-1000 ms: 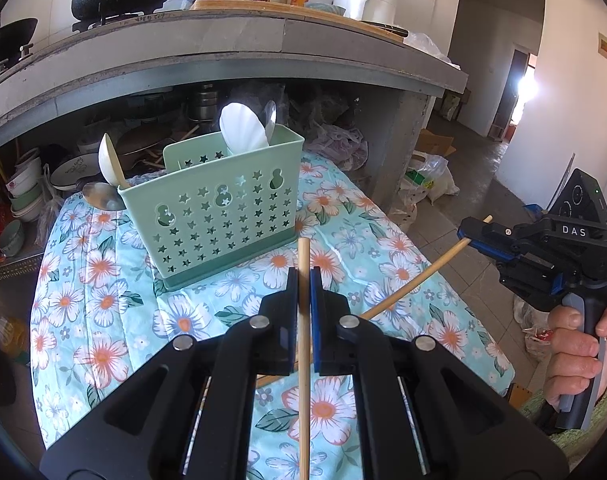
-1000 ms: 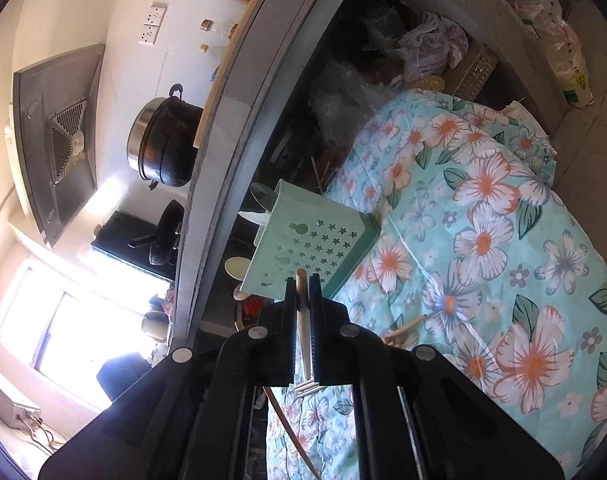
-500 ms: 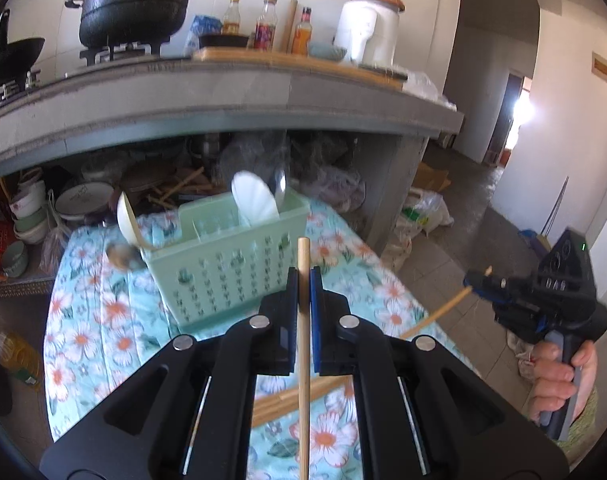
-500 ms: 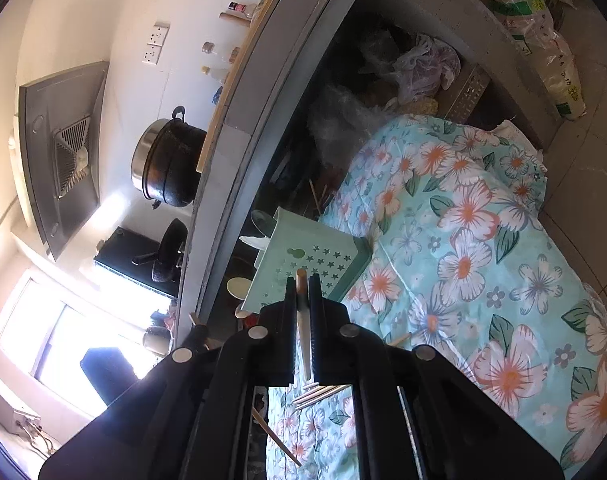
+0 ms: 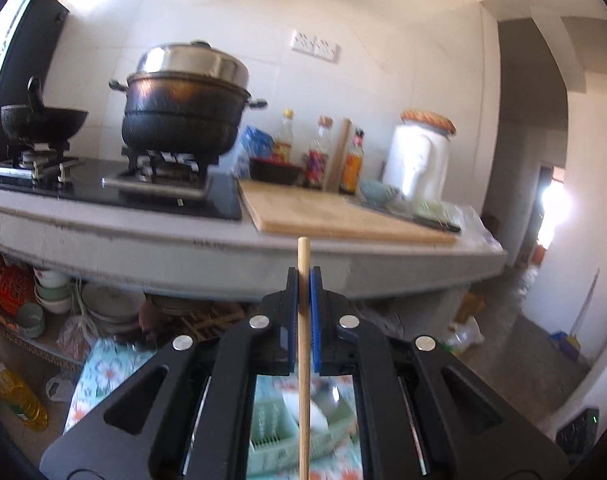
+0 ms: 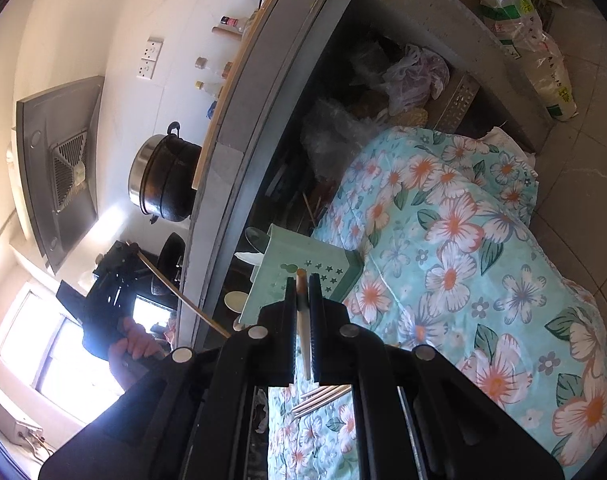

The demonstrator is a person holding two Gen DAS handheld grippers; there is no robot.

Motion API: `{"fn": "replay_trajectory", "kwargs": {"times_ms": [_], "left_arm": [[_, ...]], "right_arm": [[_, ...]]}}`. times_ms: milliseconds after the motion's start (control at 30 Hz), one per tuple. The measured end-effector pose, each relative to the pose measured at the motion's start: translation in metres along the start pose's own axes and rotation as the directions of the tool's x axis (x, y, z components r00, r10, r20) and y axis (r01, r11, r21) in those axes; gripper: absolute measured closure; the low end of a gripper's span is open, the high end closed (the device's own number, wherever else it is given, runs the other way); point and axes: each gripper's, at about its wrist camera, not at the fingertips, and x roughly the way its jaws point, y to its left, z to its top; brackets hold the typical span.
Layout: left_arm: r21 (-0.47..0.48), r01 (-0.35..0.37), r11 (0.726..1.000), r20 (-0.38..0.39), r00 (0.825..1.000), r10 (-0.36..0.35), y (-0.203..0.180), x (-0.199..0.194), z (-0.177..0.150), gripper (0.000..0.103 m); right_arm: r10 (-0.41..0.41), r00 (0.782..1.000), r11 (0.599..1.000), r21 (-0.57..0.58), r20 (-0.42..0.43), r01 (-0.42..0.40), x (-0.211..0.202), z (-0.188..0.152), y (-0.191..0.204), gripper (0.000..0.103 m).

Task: Organize utensils
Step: 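Drop a chopstick into the green holder with the left tool while the right tool lifts another, then lower the held chopstick into the green holder and open the right tool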

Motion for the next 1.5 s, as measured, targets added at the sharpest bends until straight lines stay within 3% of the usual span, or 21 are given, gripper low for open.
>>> {"fn": "replay_trajectory", "kwargs": {"times_ms": [167, 233, 433, 667, 733, 833, 1033, 1100, 1300, 1500], "left_arm": [[-0.059, -0.095, 0.994, 0.122, 0.987, 0.102, 0.014, 0.032, 0.022, 0.099], [-0.08, -0.123, 0.989, 0.134, 0.982, 0.133, 0.023, 0.048, 0.027, 0.099], [-0.074, -0.212, 0.974, 0.063, 0.974, 0.217, 0.038, 0.093, 0.007, 0.099], [-0.054, -0.19, 0.98, -0.026, 0.982, 0.188, 0.044, 0.09, -0.027, 0.097], [-0.037, -0.186, 0.982, -0.04, 0.982, 0.185, 0.041, 0.079, -0.031, 0.08], [-0.022, -0.174, 0.984, -0.061, 0.983, 0.173, 0.037, 0.059, -0.04, 0.064], [0.054, -0.131, 0.99, -0.124, 0.983, 0.137, 0.025, 0.012, -0.056, 0.04], [0.078, -0.102, 0.992, -0.165, 0.98, 0.114, 0.022, -0.003, -0.068, 0.036], [0.123, -0.053, 0.991, -0.326, 0.941, 0.091, 0.02, -0.037, -0.122, 0.029], [0.135, -0.096, 0.986, -0.421, 0.895, 0.145, 0.026, -0.056, -0.172, 0.028]], "right_arm": [[-0.005, 1.0, 1.0, 0.001, 0.006, 0.005, -0.001, 0.003, -0.001, 0.097], [-0.007, 1.0, 1.0, 0.002, 0.007, 0.007, 0.0, 0.003, -0.002, 0.097], [-0.015, 1.0, 1.0, 0.01, 0.011, 0.015, 0.0, 0.005, -0.005, 0.097], [-0.02, 1.0, 1.0, 0.01, 0.013, 0.02, 0.0, 0.005, -0.006, 0.097], [-0.018, 1.0, 1.0, 0.008, 0.013, 0.018, 0.0, 0.005, -0.005, 0.097], [-0.014, 1.0, 1.0, 0.006, 0.008, 0.014, 0.001, 0.003, -0.004, 0.097], [-0.015, 1.0, 1.0, -0.004, 0.007, 0.015, 0.0, -0.001, 0.001, 0.097], [-0.014, 1.0, 1.0, -0.008, 0.012, 0.014, -0.002, -0.002, 0.003, 0.097], [-0.003, 1.0, 1.0, -0.013, 0.009, 0.003, -0.002, -0.006, 0.005, 0.097], [0.007, 1.0, 1.0, -0.026, -0.009, -0.007, 0.004, -0.01, 0.012, 0.097]]}}
